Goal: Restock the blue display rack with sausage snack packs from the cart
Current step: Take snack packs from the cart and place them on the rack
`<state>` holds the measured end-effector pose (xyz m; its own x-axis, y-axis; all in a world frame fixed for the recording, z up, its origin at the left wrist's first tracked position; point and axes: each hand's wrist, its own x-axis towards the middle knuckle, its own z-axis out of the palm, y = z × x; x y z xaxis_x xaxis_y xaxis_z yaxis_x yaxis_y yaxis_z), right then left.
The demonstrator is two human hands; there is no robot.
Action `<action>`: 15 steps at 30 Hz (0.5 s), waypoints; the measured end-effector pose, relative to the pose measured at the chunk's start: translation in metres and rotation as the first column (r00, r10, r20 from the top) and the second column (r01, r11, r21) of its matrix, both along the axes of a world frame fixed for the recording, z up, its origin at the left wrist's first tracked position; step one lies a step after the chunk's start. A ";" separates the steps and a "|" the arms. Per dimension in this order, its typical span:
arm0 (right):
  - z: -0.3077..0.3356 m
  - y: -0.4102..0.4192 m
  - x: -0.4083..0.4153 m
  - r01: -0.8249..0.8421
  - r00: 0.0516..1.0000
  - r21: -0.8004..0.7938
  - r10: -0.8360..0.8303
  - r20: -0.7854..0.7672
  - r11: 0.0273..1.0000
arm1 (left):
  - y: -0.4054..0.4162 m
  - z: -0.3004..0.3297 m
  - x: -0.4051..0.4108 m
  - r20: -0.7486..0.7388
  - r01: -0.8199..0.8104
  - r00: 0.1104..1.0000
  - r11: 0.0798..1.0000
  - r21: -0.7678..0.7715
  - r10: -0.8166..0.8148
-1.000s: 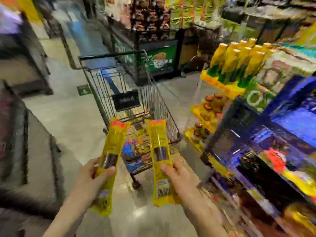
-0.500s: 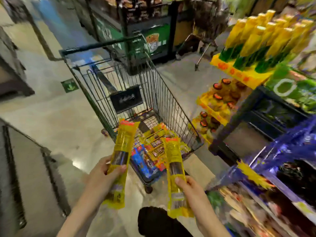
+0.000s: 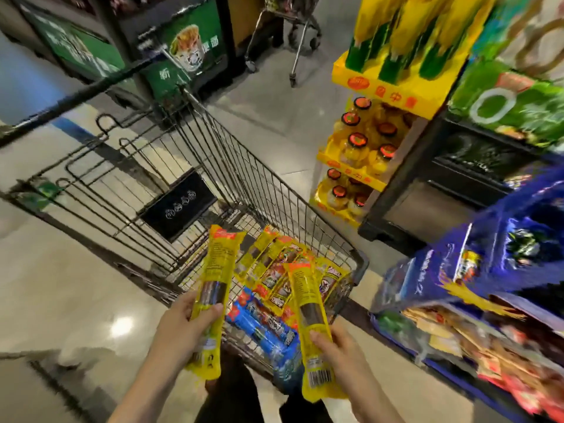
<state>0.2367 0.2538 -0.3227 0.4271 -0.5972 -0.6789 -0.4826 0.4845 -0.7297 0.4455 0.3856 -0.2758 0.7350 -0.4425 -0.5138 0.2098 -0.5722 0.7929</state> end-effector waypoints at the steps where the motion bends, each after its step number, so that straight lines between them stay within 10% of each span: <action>1: -0.009 0.001 0.005 0.044 0.999 0.006 -0.044 -0.025 0.999 | -0.012 -0.007 0.013 -0.020 0.042 0.999 0.999 0.024 -0.042; 15: -0.091 0.013 0.133 0.459 0.830 -0.053 -0.450 -0.329 0.887 | -0.123 -0.131 0.158 -0.169 0.593 0.804 0.756 0.277 -0.570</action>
